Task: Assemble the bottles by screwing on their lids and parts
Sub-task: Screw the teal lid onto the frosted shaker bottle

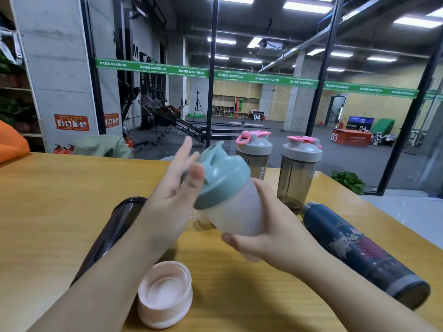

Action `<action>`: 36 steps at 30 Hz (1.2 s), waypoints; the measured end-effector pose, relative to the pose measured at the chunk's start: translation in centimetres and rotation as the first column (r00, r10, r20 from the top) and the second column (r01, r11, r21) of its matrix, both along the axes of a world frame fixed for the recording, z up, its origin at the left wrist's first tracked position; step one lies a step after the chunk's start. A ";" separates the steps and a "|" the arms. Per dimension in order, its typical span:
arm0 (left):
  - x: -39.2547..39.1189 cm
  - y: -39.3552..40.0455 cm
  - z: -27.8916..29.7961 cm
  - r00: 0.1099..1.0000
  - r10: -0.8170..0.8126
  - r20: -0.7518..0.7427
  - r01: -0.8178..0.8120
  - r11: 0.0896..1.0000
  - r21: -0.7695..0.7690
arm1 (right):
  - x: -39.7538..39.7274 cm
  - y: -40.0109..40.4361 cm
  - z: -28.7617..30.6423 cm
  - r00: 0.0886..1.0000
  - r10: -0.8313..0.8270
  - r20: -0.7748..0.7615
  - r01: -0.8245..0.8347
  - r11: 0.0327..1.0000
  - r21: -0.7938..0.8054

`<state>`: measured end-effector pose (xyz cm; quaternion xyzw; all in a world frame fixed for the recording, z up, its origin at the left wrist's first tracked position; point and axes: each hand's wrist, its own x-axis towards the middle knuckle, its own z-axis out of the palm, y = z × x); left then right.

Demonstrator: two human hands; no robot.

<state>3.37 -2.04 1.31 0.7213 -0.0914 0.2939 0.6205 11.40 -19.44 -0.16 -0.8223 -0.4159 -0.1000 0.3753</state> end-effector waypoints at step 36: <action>-1.5 2.1 0.6 0.704 0.468 -0.535 0.328 0.454 0.829 | 12.7 16.3 0.8 0.864 -0.143 -0.483 0.181 0.983 0.033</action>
